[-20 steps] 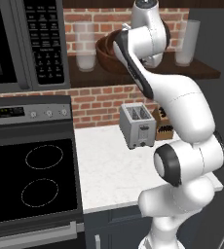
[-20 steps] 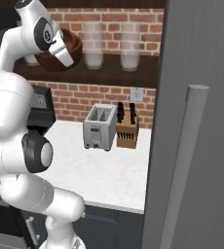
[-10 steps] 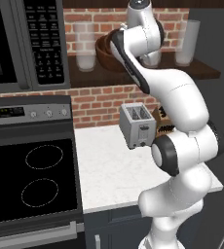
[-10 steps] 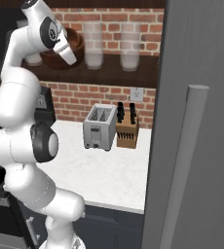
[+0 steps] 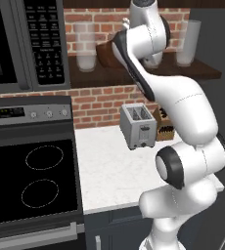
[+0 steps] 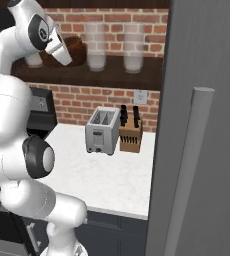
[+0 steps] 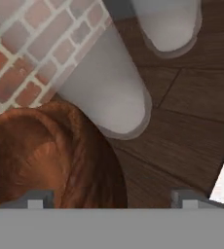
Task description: Pick up the bowls on the counter and stack them on top of one another in the open cabinet. Place the smaller bowl on top of the larger bowl.
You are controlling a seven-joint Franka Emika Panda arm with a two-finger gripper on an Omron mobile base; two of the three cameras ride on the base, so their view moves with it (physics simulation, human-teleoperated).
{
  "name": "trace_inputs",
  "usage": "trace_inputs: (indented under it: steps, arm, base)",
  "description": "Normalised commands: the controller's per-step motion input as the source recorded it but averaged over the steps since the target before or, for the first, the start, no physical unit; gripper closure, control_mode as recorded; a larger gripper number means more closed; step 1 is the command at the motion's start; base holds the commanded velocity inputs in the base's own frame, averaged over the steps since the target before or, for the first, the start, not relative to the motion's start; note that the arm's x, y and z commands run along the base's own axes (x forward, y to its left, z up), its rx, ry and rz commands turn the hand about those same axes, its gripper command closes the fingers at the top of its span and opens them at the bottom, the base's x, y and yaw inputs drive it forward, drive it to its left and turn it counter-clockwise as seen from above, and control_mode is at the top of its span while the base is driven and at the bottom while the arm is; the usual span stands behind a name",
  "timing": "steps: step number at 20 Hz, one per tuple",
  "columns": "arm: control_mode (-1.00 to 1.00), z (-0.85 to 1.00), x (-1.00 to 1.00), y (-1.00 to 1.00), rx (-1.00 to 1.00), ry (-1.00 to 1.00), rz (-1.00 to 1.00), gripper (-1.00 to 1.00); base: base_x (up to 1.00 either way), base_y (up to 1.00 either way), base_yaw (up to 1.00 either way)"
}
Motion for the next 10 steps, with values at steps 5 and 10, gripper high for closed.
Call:
trace_inputs:
  steps: [5,10]
  arm:
    - [-1.0,0.0,-0.96,0.0,0.0,-0.3,0.0,-1.0]
    - [-1.0,0.0,-1.0,0.0,0.0,-0.35,0.0,-1.0]
  base:
    - [0.0,0.0,0.0]
    - [0.0,0.0,0.0]
